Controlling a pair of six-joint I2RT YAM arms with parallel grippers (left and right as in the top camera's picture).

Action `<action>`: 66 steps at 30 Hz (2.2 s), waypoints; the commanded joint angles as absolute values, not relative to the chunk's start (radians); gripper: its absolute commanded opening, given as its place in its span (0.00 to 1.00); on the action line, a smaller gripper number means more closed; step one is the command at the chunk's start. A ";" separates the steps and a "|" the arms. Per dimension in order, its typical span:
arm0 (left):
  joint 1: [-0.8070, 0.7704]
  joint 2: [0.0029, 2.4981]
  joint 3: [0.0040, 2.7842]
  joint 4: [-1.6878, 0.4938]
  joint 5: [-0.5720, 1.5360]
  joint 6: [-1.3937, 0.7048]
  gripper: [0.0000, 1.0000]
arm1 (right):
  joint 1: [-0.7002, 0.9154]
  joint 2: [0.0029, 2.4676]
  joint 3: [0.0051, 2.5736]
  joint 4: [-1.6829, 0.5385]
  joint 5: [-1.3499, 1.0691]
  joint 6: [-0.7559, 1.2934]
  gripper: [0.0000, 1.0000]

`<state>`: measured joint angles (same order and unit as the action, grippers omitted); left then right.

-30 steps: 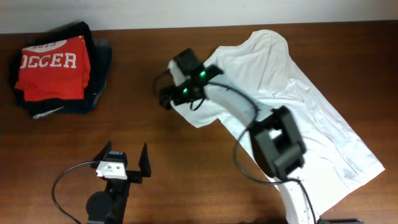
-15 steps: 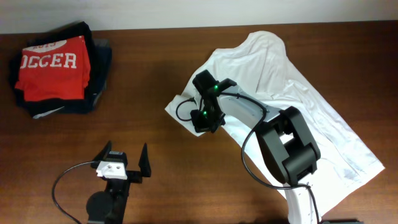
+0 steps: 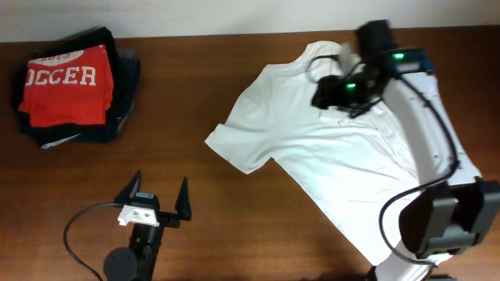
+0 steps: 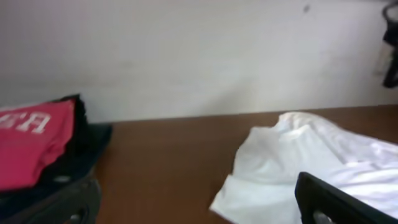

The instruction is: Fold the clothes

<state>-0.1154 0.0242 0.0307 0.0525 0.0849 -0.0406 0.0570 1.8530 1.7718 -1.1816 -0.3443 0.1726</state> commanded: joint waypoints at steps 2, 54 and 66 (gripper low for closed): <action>-0.115 0.173 0.339 -0.090 0.143 -0.021 0.99 | -0.099 1.854 1.772 -1.189 -0.302 0.165 0.98; -0.377 2.086 1.205 -0.654 -0.068 -0.198 0.00 | -0.152 1.854 1.772 -1.189 -0.302 0.165 0.98; -0.410 1.373 1.207 -0.865 -0.149 -0.303 0.01 | -0.152 1.854 1.772 -1.189 -0.302 0.165 0.98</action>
<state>-0.4103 1.6413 1.1957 -0.8669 -0.1036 -0.2852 -0.1448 1.8580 1.7691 -1.1892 -0.3103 0.1722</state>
